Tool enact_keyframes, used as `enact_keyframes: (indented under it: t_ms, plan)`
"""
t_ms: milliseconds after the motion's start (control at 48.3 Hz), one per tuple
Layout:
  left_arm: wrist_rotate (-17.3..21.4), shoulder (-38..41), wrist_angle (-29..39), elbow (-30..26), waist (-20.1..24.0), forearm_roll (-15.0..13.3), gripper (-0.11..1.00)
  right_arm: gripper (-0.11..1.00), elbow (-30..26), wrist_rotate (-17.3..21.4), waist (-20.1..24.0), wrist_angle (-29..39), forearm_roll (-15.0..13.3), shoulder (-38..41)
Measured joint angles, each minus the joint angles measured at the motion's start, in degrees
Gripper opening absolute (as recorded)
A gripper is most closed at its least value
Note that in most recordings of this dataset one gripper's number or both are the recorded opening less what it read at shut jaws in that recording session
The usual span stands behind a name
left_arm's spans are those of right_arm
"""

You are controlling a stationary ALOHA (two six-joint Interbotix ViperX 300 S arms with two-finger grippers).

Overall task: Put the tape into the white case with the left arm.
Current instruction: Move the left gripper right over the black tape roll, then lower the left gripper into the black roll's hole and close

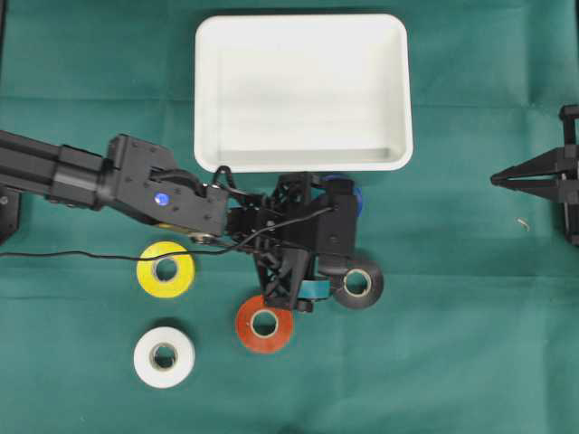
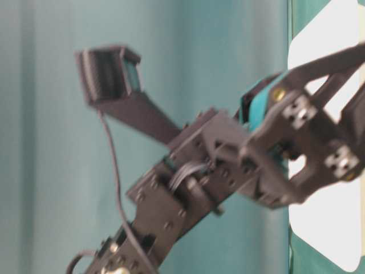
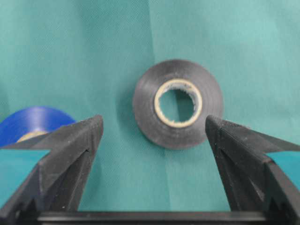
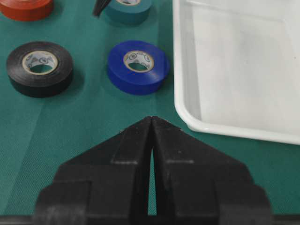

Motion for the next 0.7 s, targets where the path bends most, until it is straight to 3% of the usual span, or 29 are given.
enact_keyframes:
  t_ms: [704]
  plan:
    - [0.1, 9.2, 2.0, -6.5, -0.2, 0.1, 1.0, -0.09, 0.4, -0.1, 0.0, -0.6, 0.0, 0.2]
